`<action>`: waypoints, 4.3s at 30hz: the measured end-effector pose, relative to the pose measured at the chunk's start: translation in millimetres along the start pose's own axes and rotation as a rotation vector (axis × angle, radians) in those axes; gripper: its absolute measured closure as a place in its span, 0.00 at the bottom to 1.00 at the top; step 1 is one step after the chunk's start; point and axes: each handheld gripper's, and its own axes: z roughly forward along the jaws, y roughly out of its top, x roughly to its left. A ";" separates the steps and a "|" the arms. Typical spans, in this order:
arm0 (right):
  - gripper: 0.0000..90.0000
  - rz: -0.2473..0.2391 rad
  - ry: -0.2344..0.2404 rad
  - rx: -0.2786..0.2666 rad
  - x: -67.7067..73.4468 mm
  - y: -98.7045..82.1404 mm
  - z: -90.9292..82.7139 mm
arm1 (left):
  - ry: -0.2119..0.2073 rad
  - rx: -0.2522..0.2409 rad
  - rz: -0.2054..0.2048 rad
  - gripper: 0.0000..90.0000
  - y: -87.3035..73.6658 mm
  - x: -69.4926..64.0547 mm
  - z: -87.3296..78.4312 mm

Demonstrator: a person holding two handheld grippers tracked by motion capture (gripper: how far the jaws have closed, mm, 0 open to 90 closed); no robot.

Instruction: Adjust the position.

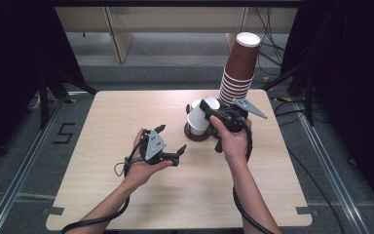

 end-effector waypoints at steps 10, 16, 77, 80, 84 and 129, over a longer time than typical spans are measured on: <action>0.40 0.222 0.079 0.042 -9.5 -25.4 -15.7 | -0.040 -0.060 0.025 0.05 0.7 -10.6 -13.5; 0.40 0.305 0.092 0.056 -18.7 -32.9 -24.1 | -0.067 -0.081 0.027 0.04 -3.2 -17.3 -14.5; 0.40 0.721 0.119 0.088 -25.6 -68.2 -38.7 | -0.163 -0.138 0.026 0.18 1.7 -35.5 33.3; 0.39 0.693 0.121 0.071 -26.3 -67.6 -38.2 | -0.165 -0.138 0.032 0.20 2.9 -34.5 33.2; 0.39 0.726 0.119 0.078 -25.4 -66.0 -38.8 | -0.175 -0.139 0.038 0.24 5.3 -32.6 32.6; 0.05 0.074 0.025 0.099 -40.4 -42.1 -57.0 | -0.199 -0.015 0.012 0.30 16.8 8.3 21.9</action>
